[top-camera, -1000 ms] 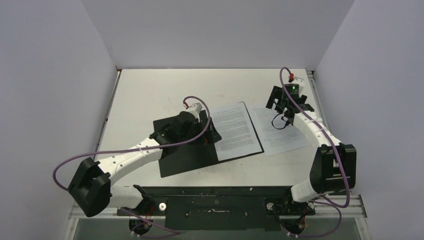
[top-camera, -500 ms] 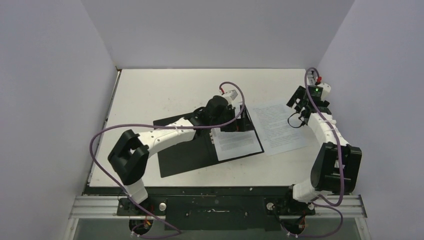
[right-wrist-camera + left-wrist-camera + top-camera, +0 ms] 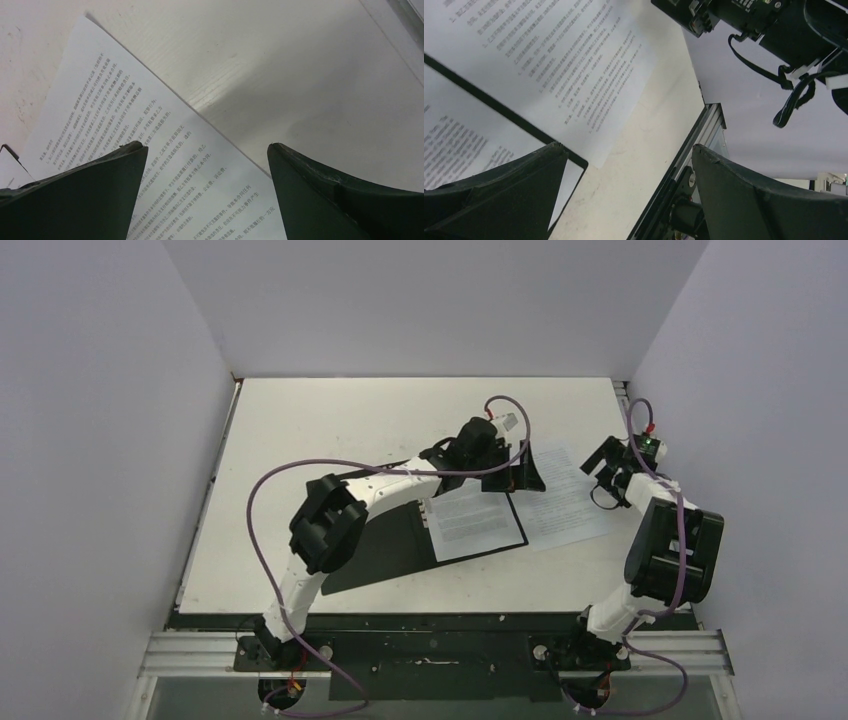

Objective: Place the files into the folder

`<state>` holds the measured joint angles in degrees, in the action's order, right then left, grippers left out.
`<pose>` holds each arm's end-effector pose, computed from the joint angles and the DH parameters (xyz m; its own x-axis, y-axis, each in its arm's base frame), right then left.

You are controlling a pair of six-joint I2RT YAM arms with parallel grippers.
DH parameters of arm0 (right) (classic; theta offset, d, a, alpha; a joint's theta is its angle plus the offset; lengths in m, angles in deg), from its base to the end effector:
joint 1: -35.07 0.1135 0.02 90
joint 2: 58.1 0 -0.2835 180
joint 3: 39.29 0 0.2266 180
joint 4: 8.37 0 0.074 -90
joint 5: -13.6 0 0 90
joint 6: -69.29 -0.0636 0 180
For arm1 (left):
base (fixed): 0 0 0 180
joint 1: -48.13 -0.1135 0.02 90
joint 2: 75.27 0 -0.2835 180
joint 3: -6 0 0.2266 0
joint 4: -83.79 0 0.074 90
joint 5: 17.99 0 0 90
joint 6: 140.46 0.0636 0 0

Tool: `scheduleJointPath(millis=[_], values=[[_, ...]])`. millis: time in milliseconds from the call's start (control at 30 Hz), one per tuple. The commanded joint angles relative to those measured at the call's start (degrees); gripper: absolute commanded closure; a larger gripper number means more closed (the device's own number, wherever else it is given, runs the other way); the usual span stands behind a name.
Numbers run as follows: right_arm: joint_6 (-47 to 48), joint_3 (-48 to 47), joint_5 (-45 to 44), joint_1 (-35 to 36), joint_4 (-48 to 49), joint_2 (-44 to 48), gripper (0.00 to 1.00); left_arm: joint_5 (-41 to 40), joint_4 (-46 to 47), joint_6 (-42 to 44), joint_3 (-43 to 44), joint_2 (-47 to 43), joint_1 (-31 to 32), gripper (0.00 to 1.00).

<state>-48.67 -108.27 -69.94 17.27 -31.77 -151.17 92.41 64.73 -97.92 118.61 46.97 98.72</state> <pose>0.3209 -0.0955 0.2030 -0.5115 0.6535 -0.5580 0.5334 0.7505 0.3901 0.3078 -0.4095 0.2512 -0.8827 -0.0136 -0.4698 0.3963 0.5159 -0.7595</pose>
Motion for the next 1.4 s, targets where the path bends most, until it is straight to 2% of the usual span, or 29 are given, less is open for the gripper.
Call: scheduleJointPath(millis=[0, 233, 533, 1267, 1367], values=[[-1.2, 1.2, 3.6, -0.9, 5.9, -0.6, 0.05, 3.9, -1.8, 0.1, 10.8, 7.0, 0.3, 0.04], [-1.4, 3.3, 5.1, -1.6, 7.6, -0.8, 0.05, 3.1, -9.0, 1.9, 24.4, 16.9, 0.3, 0.04], [-3.0, 6.3, 7.1, -1.6, 12.0, -1.4, 0.04, -1.8, -16.1, 4.4, 33.1, 24.3, 0.1, 0.04], [-6.0, 14.3, 14.3, -0.9, 20.0, -3.0, 0.02, -2.1, -18.8, 5.1, 38.6, 31.8, -0.8, 0.04], [-6.0, 14.7, 15.0, -0.9, 20.6, -3.2, 0.07, -2.0, -18.8, 5.1, 38.8, 32.0, -0.8, 0.04]])
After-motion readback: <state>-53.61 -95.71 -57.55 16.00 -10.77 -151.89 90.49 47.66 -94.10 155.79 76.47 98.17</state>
